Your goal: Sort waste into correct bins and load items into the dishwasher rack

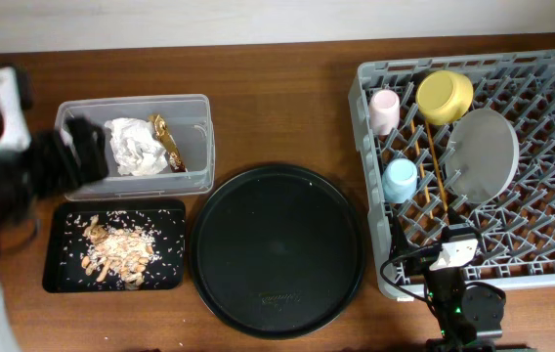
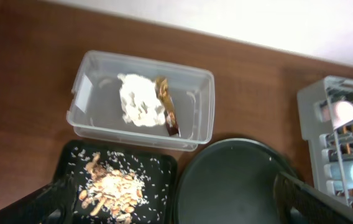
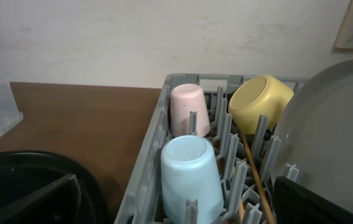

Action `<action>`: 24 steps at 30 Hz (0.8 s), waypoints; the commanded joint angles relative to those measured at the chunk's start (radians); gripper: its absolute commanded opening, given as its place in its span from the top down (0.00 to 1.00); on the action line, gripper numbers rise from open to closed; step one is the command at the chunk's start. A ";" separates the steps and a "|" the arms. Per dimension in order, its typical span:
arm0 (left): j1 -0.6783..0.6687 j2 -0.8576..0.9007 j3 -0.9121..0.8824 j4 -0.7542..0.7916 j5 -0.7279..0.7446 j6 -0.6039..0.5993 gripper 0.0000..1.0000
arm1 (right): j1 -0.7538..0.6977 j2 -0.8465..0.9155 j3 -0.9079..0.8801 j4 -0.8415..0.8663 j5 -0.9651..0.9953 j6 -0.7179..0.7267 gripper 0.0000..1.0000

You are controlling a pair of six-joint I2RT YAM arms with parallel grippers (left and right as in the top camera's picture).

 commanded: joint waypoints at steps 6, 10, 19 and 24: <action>-0.099 -0.590 -0.852 0.470 0.003 -0.006 0.01 | -0.008 -0.008 -0.005 -0.006 0.002 0.005 0.01; -0.120 -0.964 -1.547 1.186 0.023 -0.006 0.01 | -0.008 -0.008 -0.005 -0.006 0.002 0.005 0.02; -0.120 -1.386 -2.181 1.608 0.043 -0.006 0.01 | -0.008 -0.008 -0.005 -0.006 0.002 0.005 0.01; -0.138 -1.402 -2.251 1.548 -0.028 0.071 0.01 | -0.008 -0.008 -0.005 -0.006 0.002 0.005 0.01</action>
